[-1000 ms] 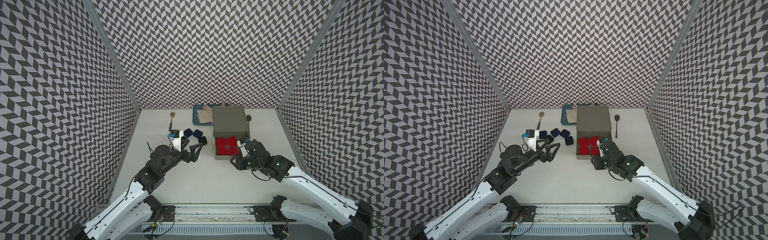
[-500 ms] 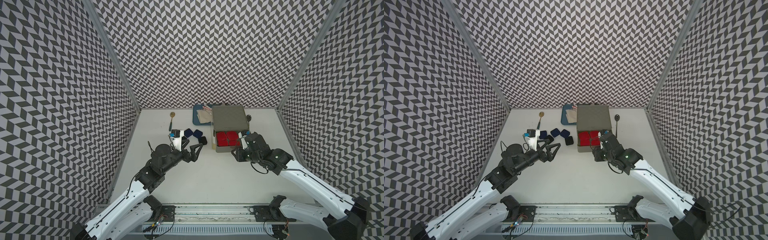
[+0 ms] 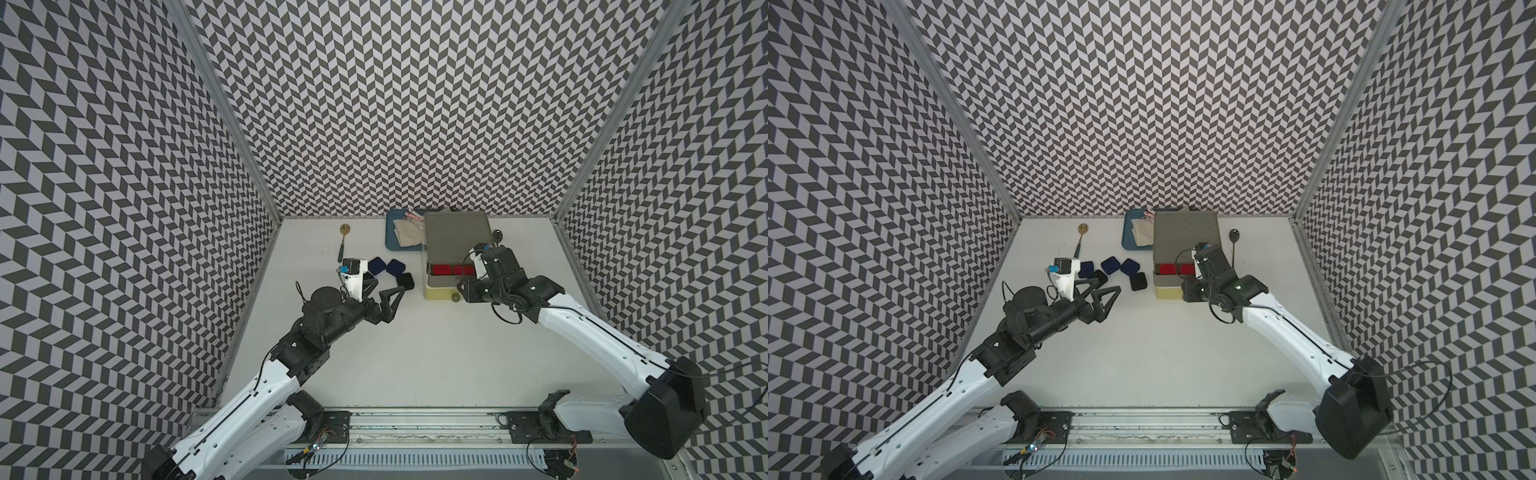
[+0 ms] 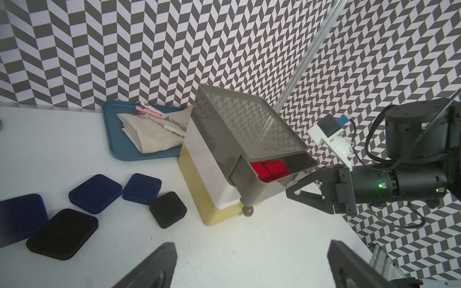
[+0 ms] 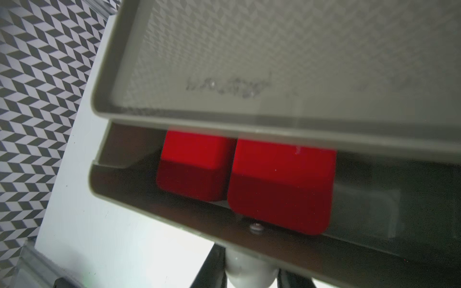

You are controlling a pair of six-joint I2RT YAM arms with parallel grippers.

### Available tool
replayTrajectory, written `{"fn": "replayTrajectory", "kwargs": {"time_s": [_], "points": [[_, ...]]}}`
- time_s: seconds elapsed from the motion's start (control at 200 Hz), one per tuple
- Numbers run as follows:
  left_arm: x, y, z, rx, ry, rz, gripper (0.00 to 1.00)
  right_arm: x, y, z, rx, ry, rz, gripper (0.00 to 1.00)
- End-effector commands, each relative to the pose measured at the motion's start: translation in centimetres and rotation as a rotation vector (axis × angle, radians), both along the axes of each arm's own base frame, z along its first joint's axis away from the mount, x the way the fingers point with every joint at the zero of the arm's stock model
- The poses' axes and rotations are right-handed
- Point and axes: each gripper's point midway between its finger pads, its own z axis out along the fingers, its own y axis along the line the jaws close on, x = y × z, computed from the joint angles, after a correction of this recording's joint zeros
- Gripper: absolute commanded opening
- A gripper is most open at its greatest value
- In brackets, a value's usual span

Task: Place the brooch boxes into the drawer by color
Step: Close the drawer in the storage box.

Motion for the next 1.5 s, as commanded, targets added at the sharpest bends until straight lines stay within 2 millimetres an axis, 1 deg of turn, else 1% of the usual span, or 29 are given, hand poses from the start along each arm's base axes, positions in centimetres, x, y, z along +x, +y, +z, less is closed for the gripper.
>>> {"fn": "replayTrajectory", "kwargs": {"time_s": [0.0,0.125,0.33,0.636,0.646,0.681,0.761,0.961,1.011,1.072,1.142,1.192,1.337,1.457,1.497], "points": [[0.0,0.1,0.5,0.002,-0.011,-0.005,1.00,3.6,1.5,5.7,0.100,-0.224,0.002,0.09],[0.1,0.2,0.1,0.004,-0.005,-0.003,1.00,4.3,1.5,5.3,0.094,-0.245,-0.009,0.09],[0.4,0.3,-0.5,0.008,0.005,-0.002,1.00,5.3,1.7,5.4,0.088,-0.292,-0.015,0.09],[0.5,0.5,-1.0,0.011,0.013,-0.002,1.00,5.4,1.8,3.4,0.076,-0.269,-0.013,0.10],[0.5,0.5,-1.0,0.011,0.013,-0.002,1.00,5.4,1.7,3.4,0.079,-0.268,-0.020,0.14],[0.5,0.6,-1.0,0.011,0.014,-0.001,1.00,5.4,1.6,3.3,0.078,-0.270,-0.027,0.18],[0.5,0.7,-1.0,0.009,0.015,-0.001,1.00,5.4,1.5,3.2,0.080,-0.277,-0.032,0.22],[0.5,0.9,-1.1,0.008,0.018,0.002,1.00,5.3,1.3,3.0,0.081,-0.286,-0.040,0.29],[0.5,0.9,-1.1,0.007,0.019,0.004,1.00,5.3,1.2,2.9,0.080,-0.288,-0.040,0.32],[0.4,1.0,-1.0,0.006,0.016,0.004,1.00,5.1,1.3,2.8,0.083,-0.287,-0.034,0.41],[0.4,1.1,-1.1,0.006,0.018,0.007,1.00,4.9,1.4,2.6,0.085,-0.280,-0.017,0.59],[0.4,1.1,-1.0,0.004,0.018,0.007,1.00,4.6,1.6,2.6,0.087,-0.276,0.003,0.67],[0.4,1.2,-0.8,-0.003,0.018,0.007,1.00,3.5,1.5,3.4,0.110,-0.287,0.025,0.71],[0.3,1.2,-0.6,-0.012,0.015,0.008,1.00,2.4,0.8,4.0,0.118,-0.291,0.019,0.71],[0.3,1.3,-0.6,-0.013,0.017,0.010,1.00,1.9,0.5,3.8,0.113,-0.283,0.018,0.71]]}}
